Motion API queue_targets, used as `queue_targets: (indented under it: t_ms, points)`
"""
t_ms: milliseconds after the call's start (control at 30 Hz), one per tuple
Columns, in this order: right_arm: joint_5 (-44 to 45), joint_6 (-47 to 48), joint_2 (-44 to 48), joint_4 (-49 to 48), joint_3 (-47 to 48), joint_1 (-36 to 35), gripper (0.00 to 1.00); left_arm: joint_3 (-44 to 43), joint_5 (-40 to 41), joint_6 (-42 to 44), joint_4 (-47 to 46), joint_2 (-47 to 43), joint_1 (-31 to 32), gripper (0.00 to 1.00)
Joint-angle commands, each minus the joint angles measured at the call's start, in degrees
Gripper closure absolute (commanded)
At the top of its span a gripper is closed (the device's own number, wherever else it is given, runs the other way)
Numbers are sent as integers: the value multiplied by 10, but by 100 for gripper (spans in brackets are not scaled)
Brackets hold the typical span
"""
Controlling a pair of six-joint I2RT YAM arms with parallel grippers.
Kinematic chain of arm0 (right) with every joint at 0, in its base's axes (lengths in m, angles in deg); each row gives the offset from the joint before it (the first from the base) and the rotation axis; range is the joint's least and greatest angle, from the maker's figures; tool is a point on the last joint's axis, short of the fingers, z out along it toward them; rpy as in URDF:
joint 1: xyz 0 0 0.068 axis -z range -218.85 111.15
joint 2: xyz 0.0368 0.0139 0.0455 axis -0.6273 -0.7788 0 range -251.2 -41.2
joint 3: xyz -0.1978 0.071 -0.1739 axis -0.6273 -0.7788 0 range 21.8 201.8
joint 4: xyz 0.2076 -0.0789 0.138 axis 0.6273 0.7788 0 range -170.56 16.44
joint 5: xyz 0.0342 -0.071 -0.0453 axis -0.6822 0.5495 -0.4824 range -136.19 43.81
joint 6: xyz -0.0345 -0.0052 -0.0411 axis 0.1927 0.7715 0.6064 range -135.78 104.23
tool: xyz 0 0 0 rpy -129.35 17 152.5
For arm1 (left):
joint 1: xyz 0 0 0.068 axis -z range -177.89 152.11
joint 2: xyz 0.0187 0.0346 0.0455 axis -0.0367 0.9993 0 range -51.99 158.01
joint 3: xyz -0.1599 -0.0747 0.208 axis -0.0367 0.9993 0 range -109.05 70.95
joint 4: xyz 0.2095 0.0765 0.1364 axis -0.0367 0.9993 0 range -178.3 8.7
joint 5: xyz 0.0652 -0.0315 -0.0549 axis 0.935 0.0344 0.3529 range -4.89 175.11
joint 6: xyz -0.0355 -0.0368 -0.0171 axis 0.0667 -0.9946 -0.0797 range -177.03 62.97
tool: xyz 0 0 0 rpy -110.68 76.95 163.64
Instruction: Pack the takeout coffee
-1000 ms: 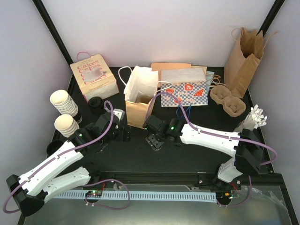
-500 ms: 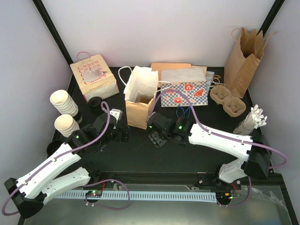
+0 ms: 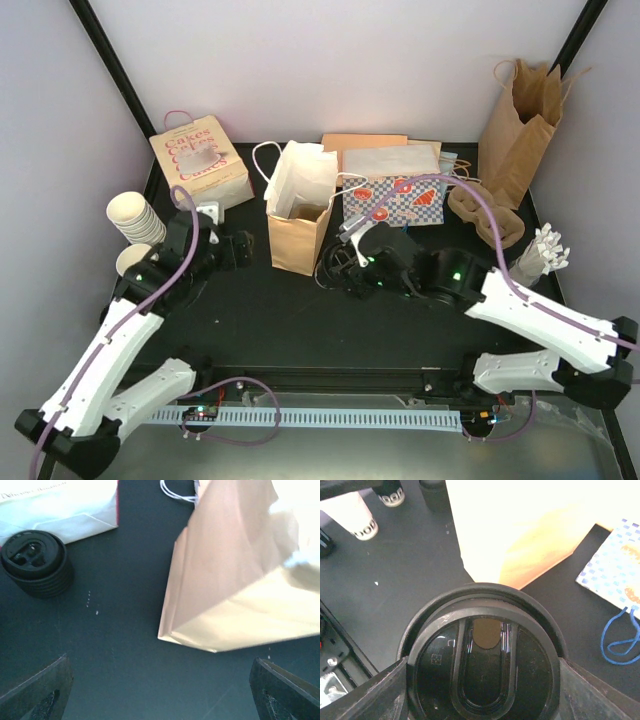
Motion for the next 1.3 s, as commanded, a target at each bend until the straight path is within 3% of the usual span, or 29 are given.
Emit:
queue_targets:
  t_ms: [0,333,533,700,933,1233,1267]
  points:
    - [34,7,45,-9,15,-3,26,-61,-79,42,-4,46,-59,1]
    - [80,18,109,10,28,-3,26,-219,-147,61,-43,199,-63,1]
    - [94,19,143,10,10,-3,26,-275,-104,75,-48,291,-63,2]
    - [99,26,172,11,13,-3,27,-355,-88,82,2,377,-63,10]
    - [99,46,210,4,16,-3,27,-387,-125,99,15,420,-63,39]
    - [94,60,222,-1,42,-3,29,-382,-101,153,49,412,-62,96]
    - [93,61,222,-3,46,-3,29,-382,-100,158,55,410,-61,98]
